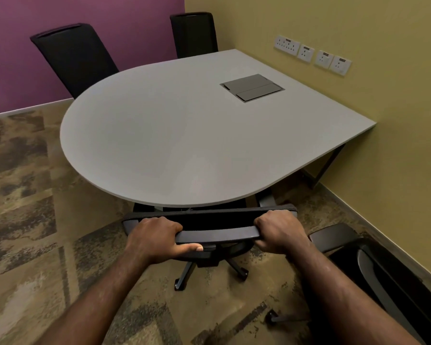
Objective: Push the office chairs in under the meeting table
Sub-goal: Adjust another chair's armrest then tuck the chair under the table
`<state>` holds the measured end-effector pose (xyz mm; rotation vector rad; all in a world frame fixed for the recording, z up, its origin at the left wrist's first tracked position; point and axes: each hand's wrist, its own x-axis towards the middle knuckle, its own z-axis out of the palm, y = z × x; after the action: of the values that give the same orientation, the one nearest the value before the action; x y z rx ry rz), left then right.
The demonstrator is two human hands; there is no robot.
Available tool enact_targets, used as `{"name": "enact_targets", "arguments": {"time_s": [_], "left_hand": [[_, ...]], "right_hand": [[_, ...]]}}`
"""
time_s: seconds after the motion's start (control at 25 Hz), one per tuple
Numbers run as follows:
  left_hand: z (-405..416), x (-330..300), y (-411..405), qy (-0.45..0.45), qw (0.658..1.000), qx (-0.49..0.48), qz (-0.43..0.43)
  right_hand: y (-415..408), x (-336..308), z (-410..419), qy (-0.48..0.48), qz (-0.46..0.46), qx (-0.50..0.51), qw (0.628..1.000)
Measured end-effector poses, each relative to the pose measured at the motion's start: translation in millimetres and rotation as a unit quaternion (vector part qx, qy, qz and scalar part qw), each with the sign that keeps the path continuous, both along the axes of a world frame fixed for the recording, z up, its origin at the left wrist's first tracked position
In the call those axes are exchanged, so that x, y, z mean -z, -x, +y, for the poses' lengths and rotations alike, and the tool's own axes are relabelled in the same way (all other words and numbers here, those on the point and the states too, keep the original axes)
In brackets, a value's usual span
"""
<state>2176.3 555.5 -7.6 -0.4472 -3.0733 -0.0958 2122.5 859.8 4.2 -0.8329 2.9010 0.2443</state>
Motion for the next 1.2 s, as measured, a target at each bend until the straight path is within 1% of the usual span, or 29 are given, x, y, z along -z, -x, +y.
{"name": "enact_targets", "arguments": {"time_s": [0.44,0.72,0.84,1.04,1.2], "left_hand": [[-8,-3,4,0.014,1.000,0.013,0.002],[-20,1,5,0.010,1.000,0.009,0.010],[-31,1,7,0.021,1.000,0.010,0.014],[-56,-2,9,0.030,0.999,0.026,0.015],[-68,-3,13,0.031,0.999,0.038,0.013]], "right_hand": [[5,-2,-11,-0.014,0.005,-0.007,1.000],[8,-2,-19,0.015,0.015,-0.021,1.000],[9,2,-28,0.027,0.015,-0.023,0.999],[0,10,-49,0.073,0.051,-0.022,0.996],[-3,11,-60,0.092,0.061,-0.014,0.994]]}}
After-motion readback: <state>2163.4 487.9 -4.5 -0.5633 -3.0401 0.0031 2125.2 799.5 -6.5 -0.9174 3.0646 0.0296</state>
